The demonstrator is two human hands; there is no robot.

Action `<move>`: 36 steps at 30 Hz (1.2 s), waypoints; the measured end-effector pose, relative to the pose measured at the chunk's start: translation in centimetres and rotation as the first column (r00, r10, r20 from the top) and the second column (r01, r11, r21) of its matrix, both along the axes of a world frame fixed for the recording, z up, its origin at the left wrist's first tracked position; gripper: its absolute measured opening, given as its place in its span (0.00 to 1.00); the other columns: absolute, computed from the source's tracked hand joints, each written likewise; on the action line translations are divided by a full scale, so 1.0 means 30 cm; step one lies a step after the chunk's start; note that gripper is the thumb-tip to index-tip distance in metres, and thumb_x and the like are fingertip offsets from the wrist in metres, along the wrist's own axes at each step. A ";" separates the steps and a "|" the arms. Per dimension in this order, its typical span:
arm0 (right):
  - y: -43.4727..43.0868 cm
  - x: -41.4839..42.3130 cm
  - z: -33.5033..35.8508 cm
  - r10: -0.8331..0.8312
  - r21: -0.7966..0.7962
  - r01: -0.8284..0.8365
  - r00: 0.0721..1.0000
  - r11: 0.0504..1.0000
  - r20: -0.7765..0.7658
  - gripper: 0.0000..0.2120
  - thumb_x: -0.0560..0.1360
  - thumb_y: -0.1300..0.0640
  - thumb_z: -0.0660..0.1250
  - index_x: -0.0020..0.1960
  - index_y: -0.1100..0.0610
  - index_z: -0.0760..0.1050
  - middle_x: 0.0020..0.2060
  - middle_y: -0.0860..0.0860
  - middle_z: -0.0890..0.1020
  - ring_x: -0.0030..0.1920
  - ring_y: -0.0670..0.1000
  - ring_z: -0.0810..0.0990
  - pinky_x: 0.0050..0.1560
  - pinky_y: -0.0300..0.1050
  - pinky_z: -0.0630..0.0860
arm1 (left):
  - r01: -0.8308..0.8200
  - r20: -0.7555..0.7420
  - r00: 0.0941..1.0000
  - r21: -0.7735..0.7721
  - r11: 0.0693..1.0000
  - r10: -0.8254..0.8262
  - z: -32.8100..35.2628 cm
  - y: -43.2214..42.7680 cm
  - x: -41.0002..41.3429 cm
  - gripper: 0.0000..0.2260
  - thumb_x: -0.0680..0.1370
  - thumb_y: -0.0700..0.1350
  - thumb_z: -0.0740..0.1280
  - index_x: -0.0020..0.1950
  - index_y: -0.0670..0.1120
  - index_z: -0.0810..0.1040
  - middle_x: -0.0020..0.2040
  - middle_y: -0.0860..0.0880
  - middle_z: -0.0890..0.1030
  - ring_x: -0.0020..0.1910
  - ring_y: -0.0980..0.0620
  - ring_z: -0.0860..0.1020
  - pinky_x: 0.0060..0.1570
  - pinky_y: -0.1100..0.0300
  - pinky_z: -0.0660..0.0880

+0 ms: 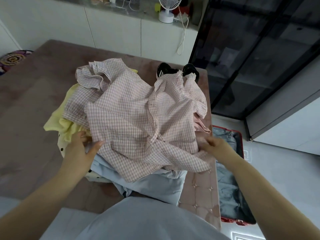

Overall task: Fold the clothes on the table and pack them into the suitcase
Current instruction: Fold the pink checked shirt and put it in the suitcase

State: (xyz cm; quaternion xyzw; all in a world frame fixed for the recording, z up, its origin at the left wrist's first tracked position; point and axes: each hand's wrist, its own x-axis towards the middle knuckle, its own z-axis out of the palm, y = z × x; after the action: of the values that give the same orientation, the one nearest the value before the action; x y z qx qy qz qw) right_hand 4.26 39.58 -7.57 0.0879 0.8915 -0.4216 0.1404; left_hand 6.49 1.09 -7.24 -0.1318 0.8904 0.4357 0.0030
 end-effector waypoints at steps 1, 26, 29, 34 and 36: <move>0.004 0.009 0.026 -0.115 -0.101 0.111 0.993 0.989 -0.030 0.09 0.76 0.56 0.64 0.37 0.51 0.76 0.36 0.47 0.78 0.38 0.45 0.75 0.37 0.38 0.70 | 0.022 0.021 1.000 0.036 0.999 -0.023 0.003 0.008 -0.004 0.17 0.75 0.49 0.67 0.58 0.40 0.71 0.51 0.49 0.78 0.49 0.49 0.75 0.47 0.55 0.71; -0.185 0.128 -0.016 0.113 0.432 -0.039 0.983 0.901 -0.148 0.30 0.75 0.52 0.65 0.73 0.56 0.57 0.71 0.55 0.63 0.71 0.57 0.60 0.70 0.50 0.56 | 0.341 0.180 0.934 -0.202 0.918 -0.308 0.071 0.008 0.049 0.25 0.76 0.50 0.66 0.69 0.44 0.63 0.64 0.48 0.73 0.60 0.49 0.73 0.52 0.57 0.68; -0.346 0.054 0.044 0.374 0.373 -0.267 0.892 0.889 -0.253 0.29 0.77 0.50 0.63 0.74 0.54 0.57 0.73 0.54 0.60 0.73 0.57 0.56 0.73 0.52 0.52 | 0.226 0.165 0.967 -0.215 0.950 -0.192 0.101 -0.014 0.009 0.25 0.75 0.56 0.65 0.68 0.46 0.64 0.56 0.49 0.76 0.50 0.51 0.74 0.47 0.55 0.70; -0.514 -0.029 0.008 0.623 0.605 -0.521 0.781 0.603 0.052 0.28 0.78 0.40 0.54 0.73 0.53 0.60 0.73 0.52 0.61 0.74 0.56 0.54 0.74 0.56 0.45 | 0.026 -0.034 0.999 -0.216 0.976 -0.034 0.110 -0.105 -0.080 0.19 0.77 0.51 0.64 0.64 0.44 0.68 0.53 0.49 0.76 0.48 0.49 0.75 0.43 0.58 0.70; -0.582 -0.054 0.029 0.557 0.604 -0.414 0.829 0.680 -0.059 0.27 0.78 0.41 0.56 0.71 0.55 0.63 0.70 0.53 0.65 0.72 0.55 0.59 0.73 0.54 0.48 | -0.018 -0.075 0.997 -0.211 0.977 0.003 0.102 -0.152 -0.124 0.19 0.77 0.47 0.65 0.65 0.43 0.68 0.58 0.45 0.77 0.51 0.47 0.76 0.48 0.57 0.70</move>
State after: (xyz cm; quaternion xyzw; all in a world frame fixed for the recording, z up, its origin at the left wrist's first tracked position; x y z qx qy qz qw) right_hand 2.64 22.12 -6.70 -0.1670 0.9759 -0.0910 0.1073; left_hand 2.78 -3.47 -4.17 -0.1198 0.9305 0.3430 -0.0465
